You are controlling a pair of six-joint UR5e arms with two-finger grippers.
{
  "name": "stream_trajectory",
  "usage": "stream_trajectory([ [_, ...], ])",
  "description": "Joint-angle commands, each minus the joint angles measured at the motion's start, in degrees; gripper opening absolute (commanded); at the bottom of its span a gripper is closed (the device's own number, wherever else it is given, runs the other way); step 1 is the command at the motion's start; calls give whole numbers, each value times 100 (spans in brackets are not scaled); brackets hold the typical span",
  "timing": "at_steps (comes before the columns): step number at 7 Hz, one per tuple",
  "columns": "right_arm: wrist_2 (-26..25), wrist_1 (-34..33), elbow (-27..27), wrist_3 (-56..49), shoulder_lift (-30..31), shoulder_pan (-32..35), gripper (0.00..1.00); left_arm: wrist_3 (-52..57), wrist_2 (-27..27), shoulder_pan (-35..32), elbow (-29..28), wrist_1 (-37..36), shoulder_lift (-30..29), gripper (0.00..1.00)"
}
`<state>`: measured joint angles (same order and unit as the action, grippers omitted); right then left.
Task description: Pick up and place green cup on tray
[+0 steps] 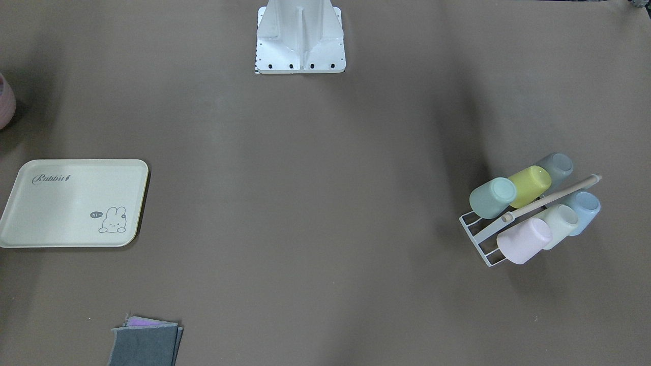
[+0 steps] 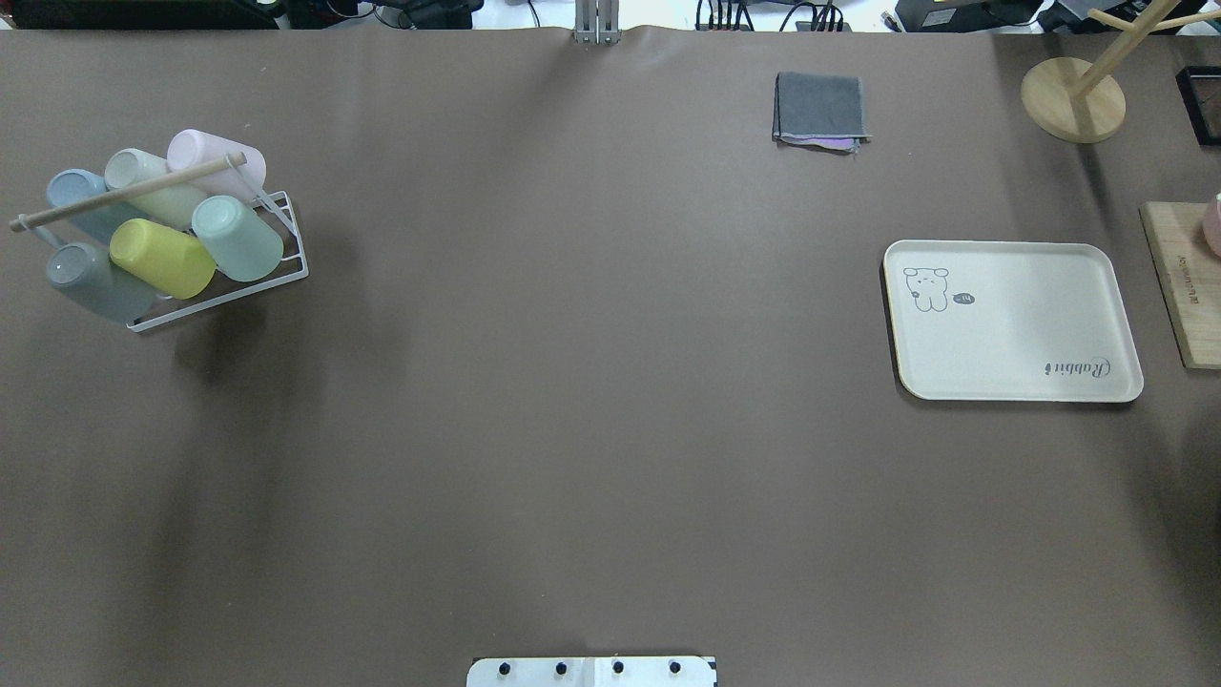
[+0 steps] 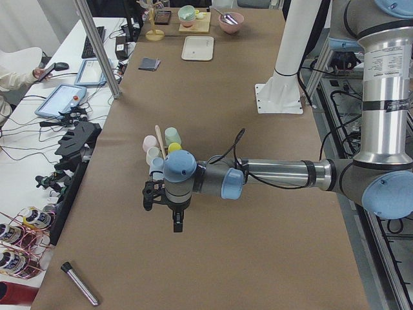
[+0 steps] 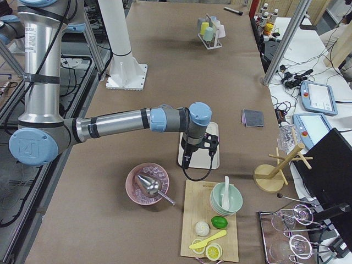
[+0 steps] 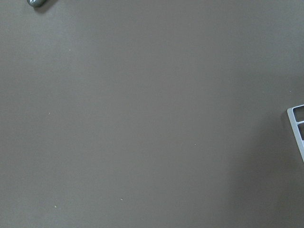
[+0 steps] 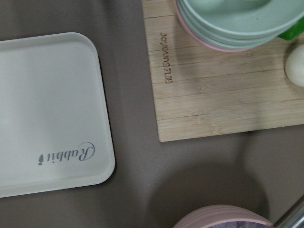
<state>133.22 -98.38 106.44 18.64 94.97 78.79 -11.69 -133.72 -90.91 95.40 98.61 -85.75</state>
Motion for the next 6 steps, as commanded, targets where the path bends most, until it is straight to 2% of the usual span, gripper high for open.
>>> stream_trajectory([
  [1, -32, 407, -131, 474, -31, -660, 97, 0, 22, 3, -4, 0, -3, 98],
  [4, -15, 433, -1219, 413, -960, -865, 96, -228, -4, 3, 75, -17, -30, 98],
  [5, -33, 1147, -1674, 456, -989, -909, 96, -220, -13, 11, 84, -17, -47, 98],
  [6, -33, 1641, -2070, 465, -1015, -987, 95, -228, 4, 12, 397, -113, -56, 98],
])
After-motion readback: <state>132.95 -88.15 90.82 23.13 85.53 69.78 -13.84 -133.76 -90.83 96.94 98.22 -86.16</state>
